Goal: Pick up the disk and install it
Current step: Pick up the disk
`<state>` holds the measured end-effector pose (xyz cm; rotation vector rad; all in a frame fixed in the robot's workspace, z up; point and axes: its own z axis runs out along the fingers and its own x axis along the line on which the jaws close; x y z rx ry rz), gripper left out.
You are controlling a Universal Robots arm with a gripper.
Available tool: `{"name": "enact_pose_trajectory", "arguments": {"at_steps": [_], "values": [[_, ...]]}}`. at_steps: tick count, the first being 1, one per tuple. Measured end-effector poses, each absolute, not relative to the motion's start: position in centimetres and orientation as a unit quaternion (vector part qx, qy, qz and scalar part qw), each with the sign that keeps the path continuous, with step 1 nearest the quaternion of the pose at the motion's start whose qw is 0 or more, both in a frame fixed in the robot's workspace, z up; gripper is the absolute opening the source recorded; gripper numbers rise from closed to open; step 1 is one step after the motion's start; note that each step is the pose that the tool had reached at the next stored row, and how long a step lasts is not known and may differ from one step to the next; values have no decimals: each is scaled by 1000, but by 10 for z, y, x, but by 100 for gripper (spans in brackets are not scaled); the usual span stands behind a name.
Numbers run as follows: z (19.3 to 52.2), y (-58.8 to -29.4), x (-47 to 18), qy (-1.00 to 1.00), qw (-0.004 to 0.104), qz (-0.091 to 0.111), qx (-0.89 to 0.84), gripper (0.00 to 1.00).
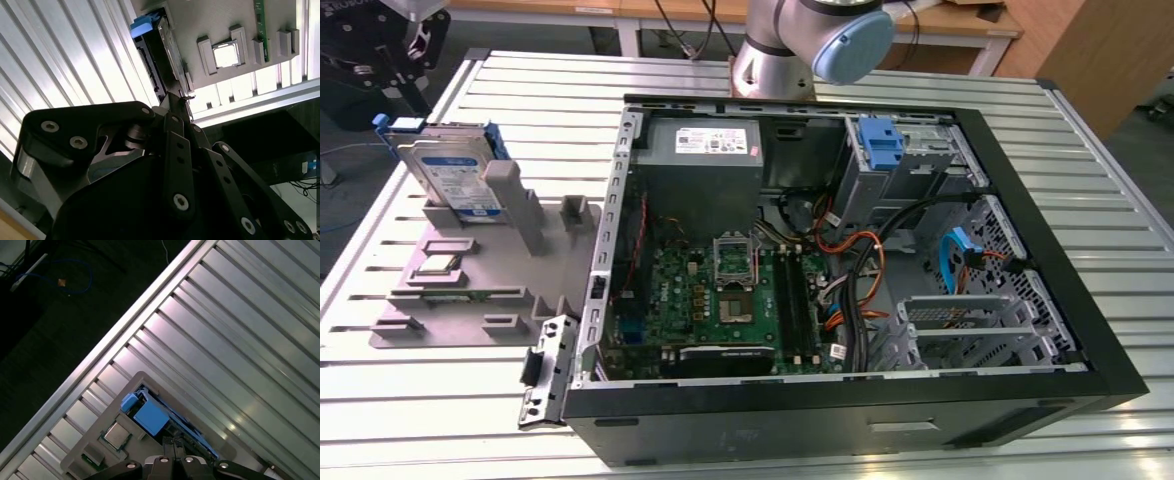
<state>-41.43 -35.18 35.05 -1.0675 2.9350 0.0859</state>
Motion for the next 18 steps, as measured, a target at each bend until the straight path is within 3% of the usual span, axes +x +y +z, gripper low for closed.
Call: {"name": "enact_pose_trajectory", "arguments": {"at_steps": [18], "values": [[350,-352,-414,913,7,28,-407,11]]}}
